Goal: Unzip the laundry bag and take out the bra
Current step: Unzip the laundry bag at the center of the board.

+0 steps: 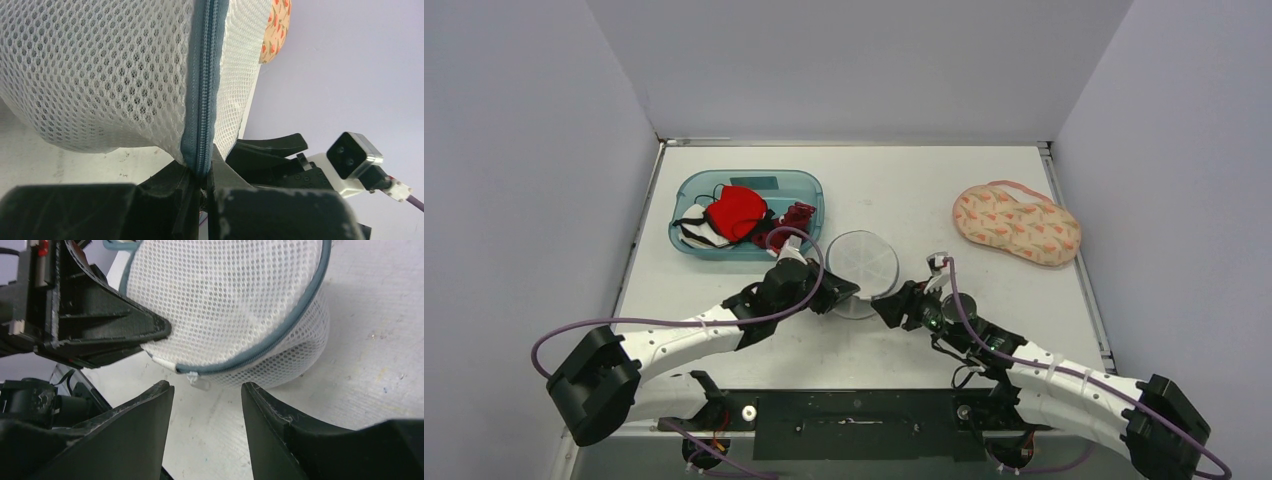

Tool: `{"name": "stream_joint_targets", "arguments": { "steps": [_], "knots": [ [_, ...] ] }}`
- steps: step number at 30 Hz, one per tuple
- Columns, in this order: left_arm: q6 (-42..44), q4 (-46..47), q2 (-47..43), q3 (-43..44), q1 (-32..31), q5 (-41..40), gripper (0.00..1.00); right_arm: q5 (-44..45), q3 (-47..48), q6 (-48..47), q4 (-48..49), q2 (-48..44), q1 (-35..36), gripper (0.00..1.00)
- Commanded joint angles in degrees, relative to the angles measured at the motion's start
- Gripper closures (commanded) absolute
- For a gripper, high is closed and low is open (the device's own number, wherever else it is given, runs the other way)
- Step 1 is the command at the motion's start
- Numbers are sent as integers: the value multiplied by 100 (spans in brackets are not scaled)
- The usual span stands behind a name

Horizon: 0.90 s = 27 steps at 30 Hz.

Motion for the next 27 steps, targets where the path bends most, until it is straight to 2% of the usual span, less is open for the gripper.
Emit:
{"name": "stream_joint_targets", "arguments": {
  "steps": [1, 12, 18, 27],
  "knots": [
    [27, 4, -155, 283, 29, -90, 100, 693, 446, -463, 72, 75, 187, 48],
    [35, -57, -136, 354, 30, -167, 100, 1565, 1046, -1158, -550, 523, 888, 57],
    [43, -57, -132, 336, 26, -169, 100, 1668, 892, -1064, -642, 344, 911, 60],
    [43, 35, -145, 298, 17, -172, 100, 1678, 947, -1071, -731, 472, 909, 72]
  ]
}}
